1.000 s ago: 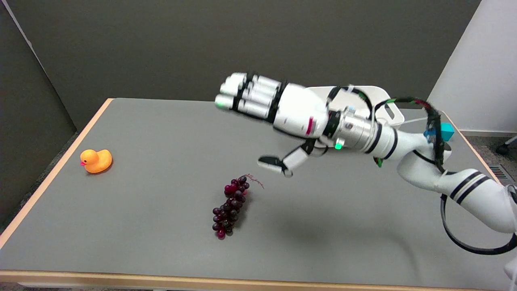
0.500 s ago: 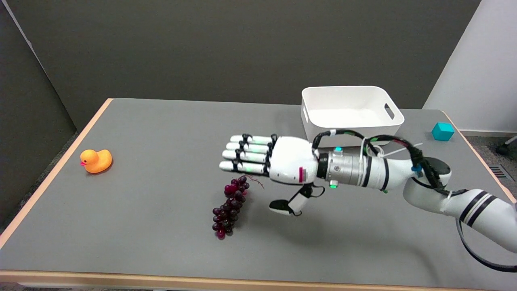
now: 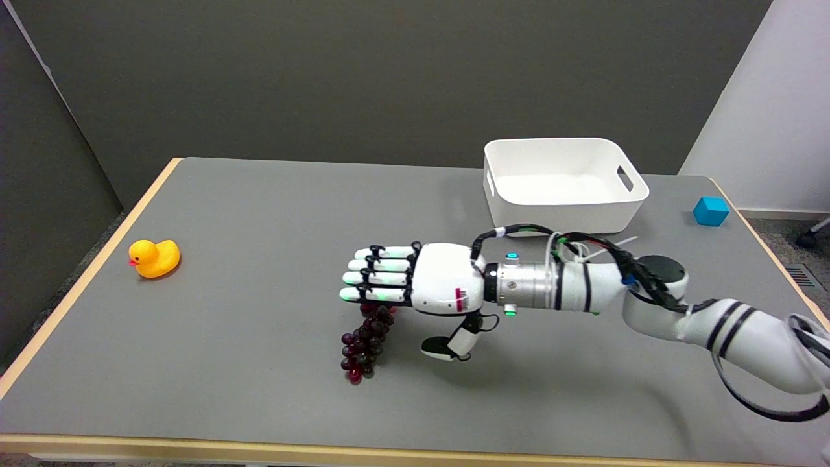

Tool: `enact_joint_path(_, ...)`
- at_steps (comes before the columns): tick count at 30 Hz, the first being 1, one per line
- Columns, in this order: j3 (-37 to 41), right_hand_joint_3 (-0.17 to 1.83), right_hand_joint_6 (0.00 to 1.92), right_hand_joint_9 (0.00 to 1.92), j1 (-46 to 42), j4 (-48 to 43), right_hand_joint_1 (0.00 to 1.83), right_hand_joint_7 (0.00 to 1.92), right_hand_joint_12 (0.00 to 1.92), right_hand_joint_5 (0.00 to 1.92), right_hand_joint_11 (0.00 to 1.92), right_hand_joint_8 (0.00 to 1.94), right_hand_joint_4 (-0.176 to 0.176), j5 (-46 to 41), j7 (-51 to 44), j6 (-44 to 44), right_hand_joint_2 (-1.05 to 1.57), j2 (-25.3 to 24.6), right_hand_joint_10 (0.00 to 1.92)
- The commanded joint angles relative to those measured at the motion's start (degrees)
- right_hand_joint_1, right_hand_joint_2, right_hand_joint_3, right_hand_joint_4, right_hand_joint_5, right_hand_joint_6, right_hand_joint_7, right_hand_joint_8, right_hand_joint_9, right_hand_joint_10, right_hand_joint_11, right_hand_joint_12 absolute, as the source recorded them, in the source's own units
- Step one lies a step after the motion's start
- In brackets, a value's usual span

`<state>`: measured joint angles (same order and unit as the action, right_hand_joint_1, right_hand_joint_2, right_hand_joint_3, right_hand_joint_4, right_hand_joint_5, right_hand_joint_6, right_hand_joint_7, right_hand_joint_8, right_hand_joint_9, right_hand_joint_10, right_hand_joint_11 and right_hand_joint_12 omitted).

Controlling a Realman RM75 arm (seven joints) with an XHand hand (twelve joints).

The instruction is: Pick up the grape.

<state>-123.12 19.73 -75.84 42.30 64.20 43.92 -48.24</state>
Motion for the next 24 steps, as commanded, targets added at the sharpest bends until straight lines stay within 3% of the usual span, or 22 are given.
enact_joint_path(1, -11.45, 0.91, 0.0, 0.0, 12.3, 10.71, 0.75, 0.0, 0.25, 0.0, 0.0, 0.0, -0.03, -0.12, 0.9, -1.21, 0.59, -7.18, 0.0)
enact_joint_path(24, -13.99, 0.95, 0.21, 0.0, 13.16, 18.27, 0.75, 0.0, 0.43, 0.0, 0.0, 0.17, -0.022, -0.37, 1.54, -2.27, 0.63, -11.32, 0.12)
